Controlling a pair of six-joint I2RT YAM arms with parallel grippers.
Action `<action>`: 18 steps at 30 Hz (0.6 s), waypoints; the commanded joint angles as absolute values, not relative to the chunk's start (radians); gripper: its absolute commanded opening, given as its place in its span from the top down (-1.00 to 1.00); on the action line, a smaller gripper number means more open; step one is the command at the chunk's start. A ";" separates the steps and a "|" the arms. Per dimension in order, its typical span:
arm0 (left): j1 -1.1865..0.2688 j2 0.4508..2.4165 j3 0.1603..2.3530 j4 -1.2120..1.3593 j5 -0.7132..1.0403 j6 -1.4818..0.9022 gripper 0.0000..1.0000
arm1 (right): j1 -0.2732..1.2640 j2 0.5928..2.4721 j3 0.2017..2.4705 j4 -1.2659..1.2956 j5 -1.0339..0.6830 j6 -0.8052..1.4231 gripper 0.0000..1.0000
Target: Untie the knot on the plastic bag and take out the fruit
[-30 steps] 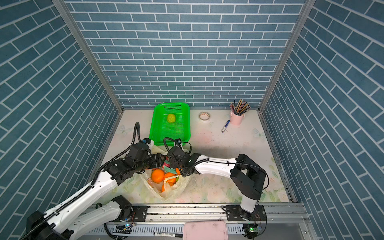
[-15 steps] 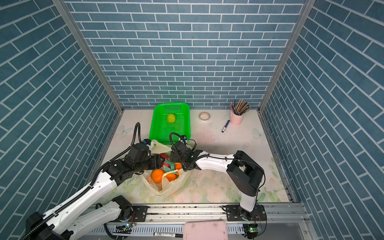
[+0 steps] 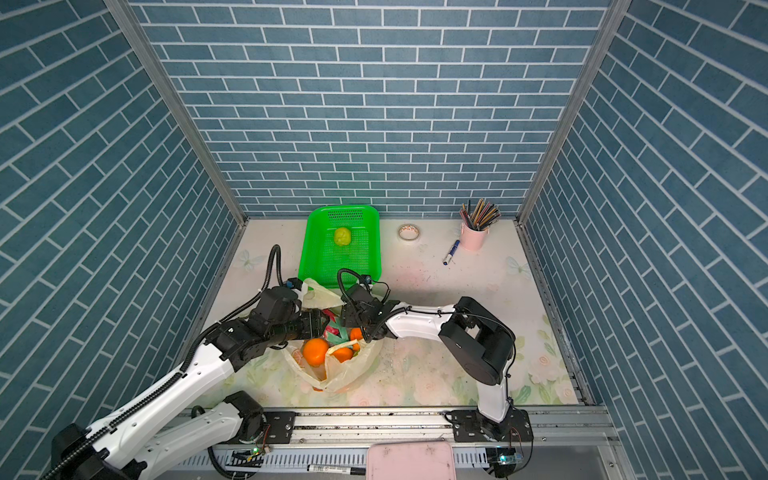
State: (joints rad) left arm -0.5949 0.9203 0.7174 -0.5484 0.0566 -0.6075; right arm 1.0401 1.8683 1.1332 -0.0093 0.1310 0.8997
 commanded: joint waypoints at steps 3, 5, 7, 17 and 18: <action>-0.588 0.922 0.741 -0.551 0.043 -0.597 -0.45 | 1.037 1.845 1.115 0.019 0.098 0.905 -0.21; -0.589 0.925 0.743 -0.547 0.043 -0.597 -0.45 | 1.037 1.820 1.106 0.028 0.097 0.894 -0.16; -0.589 0.928 0.744 -0.545 0.041 -0.595 -0.46 | 1.037 1.796 1.095 0.040 0.096 0.880 -0.12; -0.589 0.917 0.763 -0.509 0.046 -0.613 -0.46 | 1.042 1.689 1.054 0.070 0.061 0.796 -0.09; -0.589 0.913 0.764 -0.499 0.050 -0.617 -0.45 | 1.046 1.674 1.043 0.083 0.060 0.786 -0.09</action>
State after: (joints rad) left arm -0.5938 0.9287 0.7349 -0.5335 0.0540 -0.6052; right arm 1.0389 1.7264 1.0649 0.0463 0.0776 0.8291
